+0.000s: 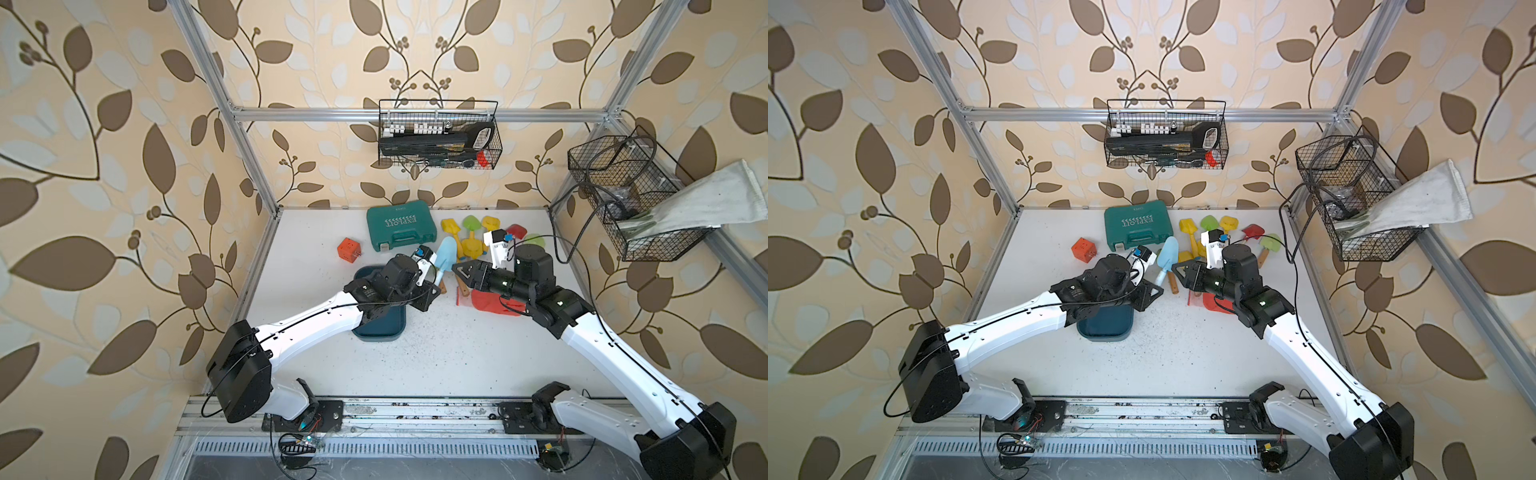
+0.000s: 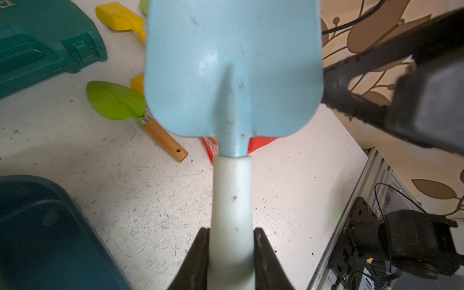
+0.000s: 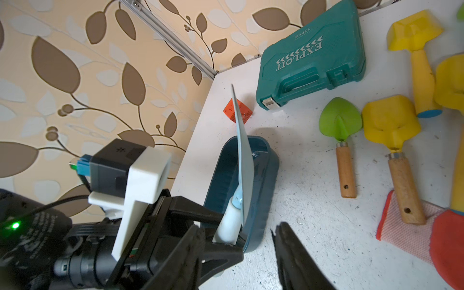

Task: Take the shovel out of the storage box
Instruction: Pick up the shovel from the storage box, then place the shovel at the center of the board.

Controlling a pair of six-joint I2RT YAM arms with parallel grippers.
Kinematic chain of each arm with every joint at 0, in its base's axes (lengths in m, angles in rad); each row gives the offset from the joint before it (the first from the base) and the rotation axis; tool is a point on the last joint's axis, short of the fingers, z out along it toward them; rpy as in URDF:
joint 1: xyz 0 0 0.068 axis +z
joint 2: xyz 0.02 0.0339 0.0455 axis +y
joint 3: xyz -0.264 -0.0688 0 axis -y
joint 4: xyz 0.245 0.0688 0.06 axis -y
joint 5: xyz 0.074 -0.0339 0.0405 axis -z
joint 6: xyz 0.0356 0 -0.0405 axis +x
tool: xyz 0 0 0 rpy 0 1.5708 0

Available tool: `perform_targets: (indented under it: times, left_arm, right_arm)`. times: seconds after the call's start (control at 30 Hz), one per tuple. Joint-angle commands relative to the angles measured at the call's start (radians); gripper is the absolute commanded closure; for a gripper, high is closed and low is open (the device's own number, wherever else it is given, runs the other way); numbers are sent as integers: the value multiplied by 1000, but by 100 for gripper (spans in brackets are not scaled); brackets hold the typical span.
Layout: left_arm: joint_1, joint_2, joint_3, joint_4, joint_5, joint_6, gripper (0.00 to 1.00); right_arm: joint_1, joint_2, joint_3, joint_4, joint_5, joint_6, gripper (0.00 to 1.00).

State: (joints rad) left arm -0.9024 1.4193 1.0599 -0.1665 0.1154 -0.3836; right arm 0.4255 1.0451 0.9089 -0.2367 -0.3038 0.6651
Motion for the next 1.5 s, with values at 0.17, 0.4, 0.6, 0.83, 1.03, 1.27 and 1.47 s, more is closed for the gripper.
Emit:
perform_targets:
  times: [0.17,0.4,0.6,0.83,1.03,1.27,1.47]
  left_arm:
    - [-38,-13,14,53,40,61,93]
    - [-44,-8,6,58,34,73,90]
    - [-44,3,12,43,34,68,68]
    - [-42,-52,-11,-47,-71,73,27]
    - [-17,-146,-95,-69,-162,87,16]
    - [33,-164,-103,-141,-214,38,15]
    - [39,-199,-116,-175,-274,7,15]
  right_arm:
    - [8,51,54,-15,73,-28,61]
    - [16,48,47,-30,125,-43,92]
    - [17,35,27,-51,179,-73,100]
    - [-79,35,-7,-99,177,-125,100]
    - [-328,46,-53,-113,106,-201,100]
    - [-553,172,-37,-51,83,-264,100]
    - [-617,301,15,33,145,-331,100]
